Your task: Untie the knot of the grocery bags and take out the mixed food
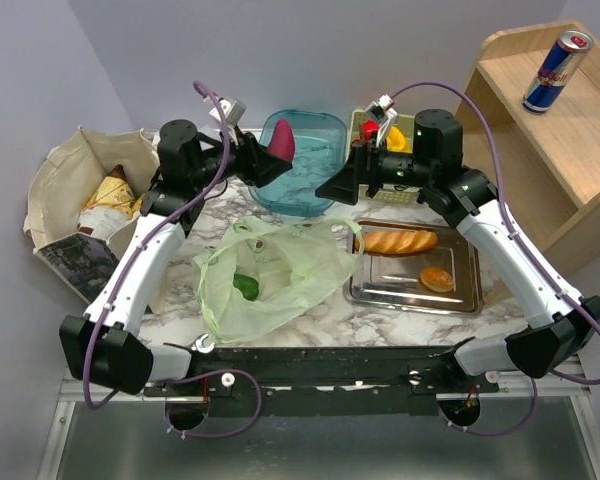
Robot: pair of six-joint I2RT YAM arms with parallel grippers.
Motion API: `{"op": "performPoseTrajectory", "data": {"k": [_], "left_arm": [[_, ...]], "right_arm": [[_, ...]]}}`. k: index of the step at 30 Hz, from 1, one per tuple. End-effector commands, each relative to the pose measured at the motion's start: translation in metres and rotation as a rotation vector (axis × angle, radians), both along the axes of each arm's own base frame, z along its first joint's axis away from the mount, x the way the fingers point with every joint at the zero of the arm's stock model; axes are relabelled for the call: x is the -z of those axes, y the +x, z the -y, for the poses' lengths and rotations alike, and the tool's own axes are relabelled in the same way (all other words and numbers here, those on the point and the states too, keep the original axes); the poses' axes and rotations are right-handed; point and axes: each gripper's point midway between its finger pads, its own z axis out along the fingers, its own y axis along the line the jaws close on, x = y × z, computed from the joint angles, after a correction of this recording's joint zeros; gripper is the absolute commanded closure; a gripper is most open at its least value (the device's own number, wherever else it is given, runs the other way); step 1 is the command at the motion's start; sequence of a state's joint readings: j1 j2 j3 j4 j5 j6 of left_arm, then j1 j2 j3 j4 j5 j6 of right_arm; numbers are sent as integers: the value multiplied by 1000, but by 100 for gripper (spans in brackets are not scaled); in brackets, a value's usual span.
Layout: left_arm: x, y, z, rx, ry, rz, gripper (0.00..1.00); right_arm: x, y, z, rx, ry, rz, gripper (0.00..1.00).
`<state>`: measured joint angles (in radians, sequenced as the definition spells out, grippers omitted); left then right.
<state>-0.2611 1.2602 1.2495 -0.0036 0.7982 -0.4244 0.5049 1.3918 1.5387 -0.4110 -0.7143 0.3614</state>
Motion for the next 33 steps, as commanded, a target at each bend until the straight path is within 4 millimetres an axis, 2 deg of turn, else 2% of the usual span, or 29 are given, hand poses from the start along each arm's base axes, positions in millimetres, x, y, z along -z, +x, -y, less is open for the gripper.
{"op": "performPoseTrajectory", "data": {"k": [1,2,4,8,11,14,16,19,21,24,27,28,29,33], "left_arm": [[39,48,-17,-168,140,-48,99],[43,57,-19,-195,164,-37,94],[64,84,-25,-255,257,-81,88],[110,136,-37,-328,438,-157,90],[140,160,-30,-288,499,-174,92],[169,180,-24,-263,536,-235,90],[181,191,-23,-268,549,-252,83],[199,203,-23,-266,580,-245,69],[208,208,-22,-259,595,-253,57],[209,211,-22,-253,605,-251,36],[188,199,-19,-209,599,-228,21],[173,190,-17,-186,586,-213,11],[161,180,-17,-165,578,-197,7],[117,126,-27,-111,531,-108,2]], "right_arm": [[19,10,9,66,-77,22,0],[22,11,10,70,-87,24,0],[26,11,12,79,-100,27,0],[38,16,17,102,-148,43,0],[49,22,23,107,-215,79,0],[69,29,29,108,-301,88,0],[85,29,32,86,-360,82,0],[114,19,35,1,-451,85,0],[128,15,33,-36,-501,88,0],[133,11,22,-88,-510,99,0],[138,2,6,-165,-527,136,0],[141,-1,2,-192,-538,150,0],[145,-4,-2,-219,-548,167,0],[166,0,-9,-241,-575,184,0]]}}
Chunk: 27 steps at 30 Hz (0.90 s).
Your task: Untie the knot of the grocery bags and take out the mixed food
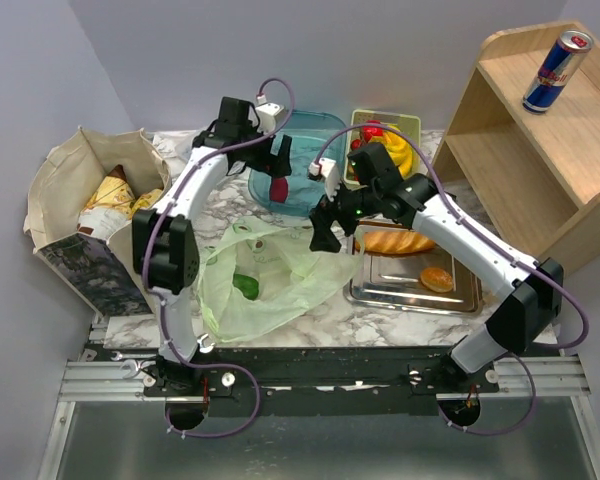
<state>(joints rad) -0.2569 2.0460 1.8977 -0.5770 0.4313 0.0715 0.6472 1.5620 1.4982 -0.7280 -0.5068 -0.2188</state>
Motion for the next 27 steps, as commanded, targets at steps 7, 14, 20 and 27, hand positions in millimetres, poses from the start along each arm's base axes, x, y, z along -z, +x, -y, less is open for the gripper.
{"op": "performPoseTrajectory", "data": {"k": [7,14,20,27], "left_arm": [[-119,-163,-39,178,-159,178,2],[-115,-269,-38,412,-171,307,5],[-90,-355,-39,729,-49,399,15],[-72,-397,-44,952,121,582,55]], "right_arm": [[56,15,-6,-41,-69,70,0],[81,3,-8,-67,-68,0,60],[10,4,-18,1,70,25,99],[-69,-41,-21,61,347,-116,100]]}}
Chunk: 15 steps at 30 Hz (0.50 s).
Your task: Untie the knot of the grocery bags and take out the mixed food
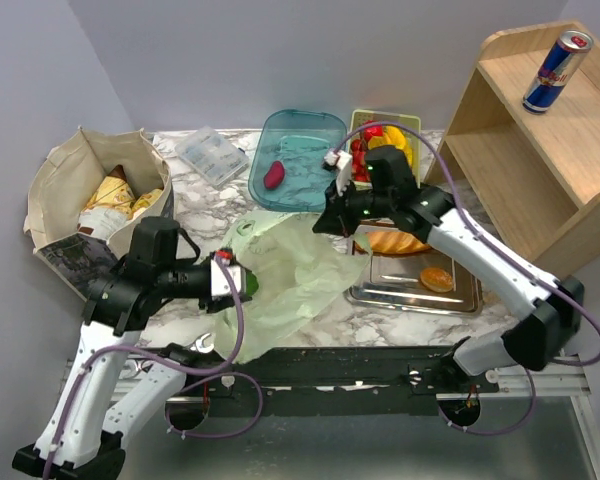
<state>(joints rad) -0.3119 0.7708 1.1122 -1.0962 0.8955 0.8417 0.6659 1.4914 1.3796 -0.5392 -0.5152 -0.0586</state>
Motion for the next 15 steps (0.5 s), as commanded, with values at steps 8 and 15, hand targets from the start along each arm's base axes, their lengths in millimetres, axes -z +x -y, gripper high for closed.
{"op": "performPoseTrajectory", "data": {"k": [8,15], "left_arm": [[102,-3,-22,134,357,175,69],[47,-30,-7,158,161,183,63]], "right_arm": [[-20,-81,6,-69,180,-130,99],[-14,-75,7,-30,165,-127,99]]}}
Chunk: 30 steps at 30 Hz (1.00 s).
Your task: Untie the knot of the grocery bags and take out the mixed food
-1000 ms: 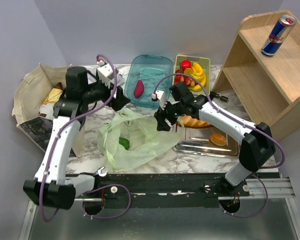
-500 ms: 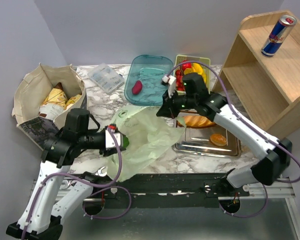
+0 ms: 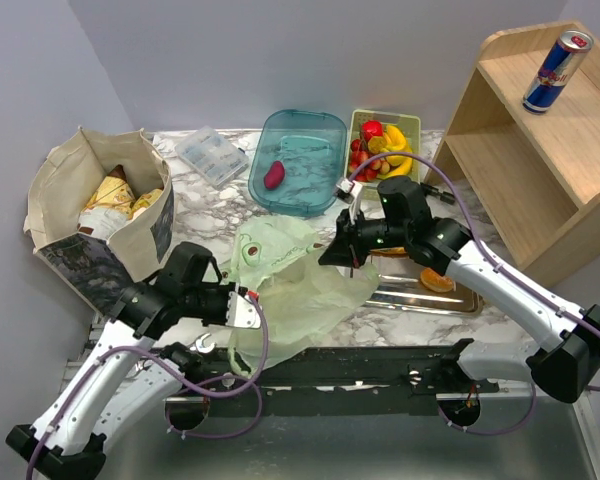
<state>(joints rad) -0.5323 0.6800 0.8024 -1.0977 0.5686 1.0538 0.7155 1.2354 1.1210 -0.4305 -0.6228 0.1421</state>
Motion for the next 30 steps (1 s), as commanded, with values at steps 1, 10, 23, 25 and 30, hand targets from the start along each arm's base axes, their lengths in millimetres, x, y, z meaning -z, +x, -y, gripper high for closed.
{"op": "performPoseTrajectory", "data": {"k": [1,10,23,25,30], "left_arm": [[-99,-25,29,79,-306,74,57],[-133,-30,99,158,-330,-102,57],[41,90,46,-307,191,-58,57],[47,108,28,-343,222,-7,48],[60,119,18,-280,272,95,22]], "right_arm": [[0,6,-4,33,5,-3,99],[2,31,-26,111,23,-94,99],[17,31,6,193,-67,-30,99],[18,27,7,179,-67,-38,99],[24,26,7,170,-75,-50,99]]}}
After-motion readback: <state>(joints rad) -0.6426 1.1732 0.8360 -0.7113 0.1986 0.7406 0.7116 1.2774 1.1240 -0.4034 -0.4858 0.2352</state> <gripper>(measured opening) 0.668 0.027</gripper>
